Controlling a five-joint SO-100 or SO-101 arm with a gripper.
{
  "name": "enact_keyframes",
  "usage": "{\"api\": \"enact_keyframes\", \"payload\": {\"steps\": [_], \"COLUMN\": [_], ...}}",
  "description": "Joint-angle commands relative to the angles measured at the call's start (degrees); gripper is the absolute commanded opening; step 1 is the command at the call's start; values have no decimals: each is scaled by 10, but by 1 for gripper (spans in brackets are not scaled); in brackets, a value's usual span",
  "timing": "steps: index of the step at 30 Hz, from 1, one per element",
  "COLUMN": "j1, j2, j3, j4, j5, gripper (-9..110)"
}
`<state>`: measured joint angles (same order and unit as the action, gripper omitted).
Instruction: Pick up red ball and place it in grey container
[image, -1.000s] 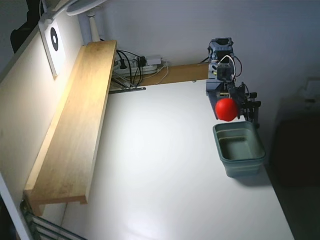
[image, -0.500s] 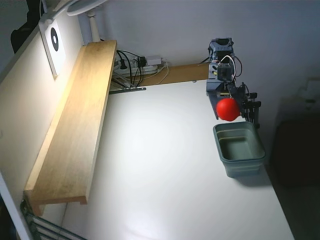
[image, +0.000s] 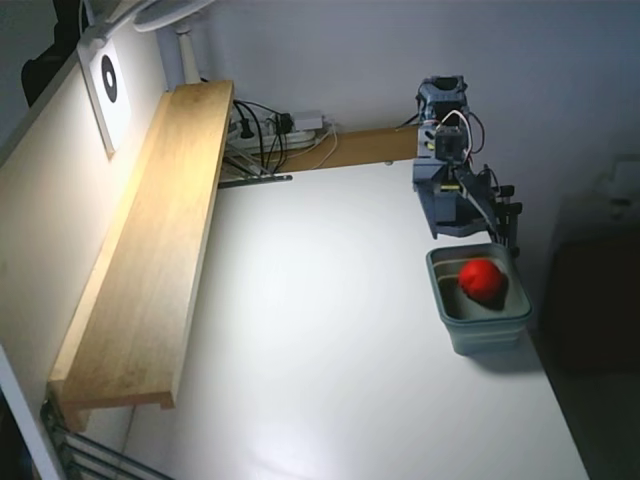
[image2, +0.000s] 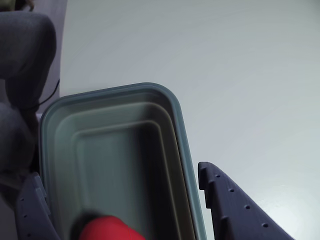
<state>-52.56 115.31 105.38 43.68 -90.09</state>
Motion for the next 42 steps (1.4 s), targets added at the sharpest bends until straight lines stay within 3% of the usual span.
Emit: {"api": "enact_keyframes", "payload": {"steps": [1,20,42], "j1": [-12,10,217], "j2": [13,14,20], "j3": [-30,-37,-103], "j4": [6,21,159], "j5": [1,1,1], "gripper": [38,37,27]}}
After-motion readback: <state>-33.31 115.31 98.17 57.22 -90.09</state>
